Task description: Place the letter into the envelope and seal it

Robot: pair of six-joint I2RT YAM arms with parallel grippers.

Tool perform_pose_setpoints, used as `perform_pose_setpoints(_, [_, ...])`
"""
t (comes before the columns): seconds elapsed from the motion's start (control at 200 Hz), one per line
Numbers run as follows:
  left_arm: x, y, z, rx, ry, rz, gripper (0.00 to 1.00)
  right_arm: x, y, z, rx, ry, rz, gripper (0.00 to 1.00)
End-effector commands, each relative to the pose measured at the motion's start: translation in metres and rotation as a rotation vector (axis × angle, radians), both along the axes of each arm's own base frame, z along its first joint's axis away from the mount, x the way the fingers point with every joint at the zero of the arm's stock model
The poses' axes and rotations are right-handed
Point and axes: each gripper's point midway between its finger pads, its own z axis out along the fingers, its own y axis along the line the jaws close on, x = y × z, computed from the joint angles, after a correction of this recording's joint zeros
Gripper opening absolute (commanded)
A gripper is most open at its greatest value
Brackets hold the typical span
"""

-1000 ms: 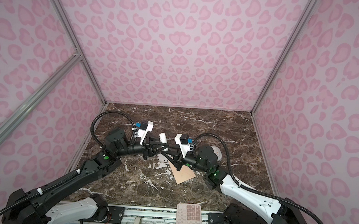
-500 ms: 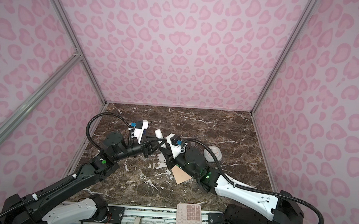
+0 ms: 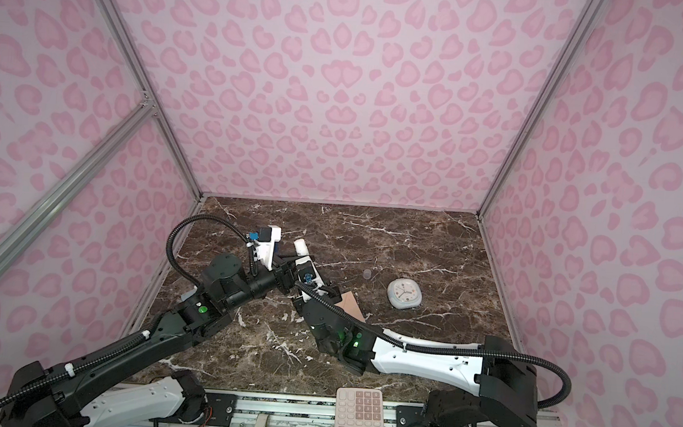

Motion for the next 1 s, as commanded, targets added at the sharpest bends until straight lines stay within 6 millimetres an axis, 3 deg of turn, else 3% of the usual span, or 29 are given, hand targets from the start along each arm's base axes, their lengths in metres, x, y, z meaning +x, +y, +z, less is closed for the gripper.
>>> perform_pose_setpoints(0.0, [0.003,0.005,0.018,-0.038,-0.06,0.04,0.04,-0.008,0.01,0.002,0.014,-0.002,0.07,0.24])
perform_pose_setpoints(0.145, [0.002,0.01,0.02,-0.023,-0.072,0.041,0.04,-0.019,0.011,-0.005,-0.006,0.027,0.199,0.41])
perform_pose_setpoints(0.255, [0.002,0.017,0.024,-0.032,-0.071,0.006,0.04,-0.029,0.002,-0.011,0.006,0.068,0.33,0.47])
perform_pose_setpoints(0.37, [-0.003,0.02,0.029,-0.032,-0.085,-0.065,0.04,-0.044,-0.011,-0.012,0.056,0.108,0.509,0.48])
perform_pose_setpoints(0.495, [-0.023,0.002,0.031,0.016,-0.13,-0.26,0.04,-0.057,-0.023,-0.008,0.116,0.135,0.653,0.46])
perform_pose_setpoints(0.65, [-0.043,-0.009,0.033,0.009,-0.197,-0.413,0.04,-0.056,-0.036,0.005,0.238,0.145,0.709,0.44])
perform_pose_setpoints(0.995, [-0.064,-0.019,0.039,-0.05,-0.237,-0.576,0.04,-0.064,-0.032,0.026,0.323,0.109,0.806,0.44])
